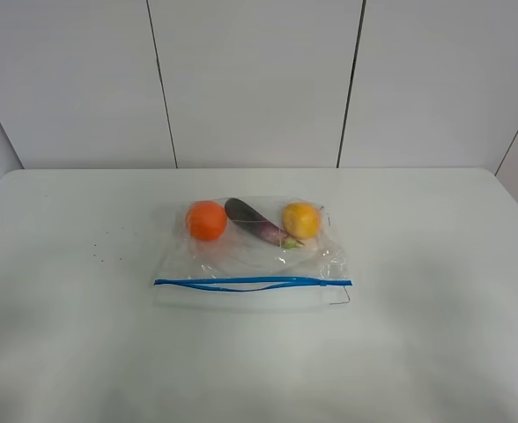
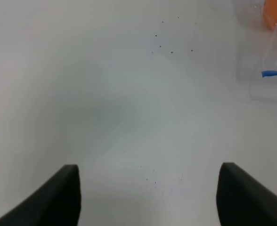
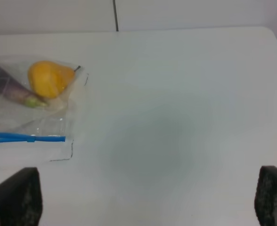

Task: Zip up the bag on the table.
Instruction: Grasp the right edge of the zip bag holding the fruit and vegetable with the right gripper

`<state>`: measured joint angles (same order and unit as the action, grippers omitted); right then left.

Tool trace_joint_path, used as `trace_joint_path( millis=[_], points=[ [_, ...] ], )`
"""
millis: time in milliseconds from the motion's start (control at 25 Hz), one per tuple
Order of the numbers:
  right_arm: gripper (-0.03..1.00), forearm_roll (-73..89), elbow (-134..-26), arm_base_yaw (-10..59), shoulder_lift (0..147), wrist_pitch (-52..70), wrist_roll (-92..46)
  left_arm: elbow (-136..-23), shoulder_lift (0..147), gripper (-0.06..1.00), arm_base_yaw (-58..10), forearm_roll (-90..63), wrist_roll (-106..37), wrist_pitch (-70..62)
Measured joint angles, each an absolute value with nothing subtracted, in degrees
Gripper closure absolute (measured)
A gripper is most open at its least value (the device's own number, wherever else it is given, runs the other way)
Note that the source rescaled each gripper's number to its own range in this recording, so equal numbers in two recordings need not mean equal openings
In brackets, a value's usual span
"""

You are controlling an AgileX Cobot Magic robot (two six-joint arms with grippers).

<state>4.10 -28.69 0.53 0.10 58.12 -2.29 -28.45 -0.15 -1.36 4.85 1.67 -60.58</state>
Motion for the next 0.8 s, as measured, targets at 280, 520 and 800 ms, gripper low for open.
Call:
trace_joint_path(
  millis=[280,520,800],
  points=[
    [-0.03,4.3,-28.7,0.5,0.1,58.1,-2.2,-28.4,-0.2,0.04,-1.4,4.9,1.7,-60.6],
    [-0.03,5.7,-33.5,0.5,10.9,57.4,-1.7,-28.4,-0.2,0.04,-1.4,4.9,1.7,-60.6],
    [-0.03,5.7,-43.2,0.5,39.4,56.3,-1.6,-28.4,-0.2,0.04,-1.4,4.9,1.7,-60.6]
  ],
)
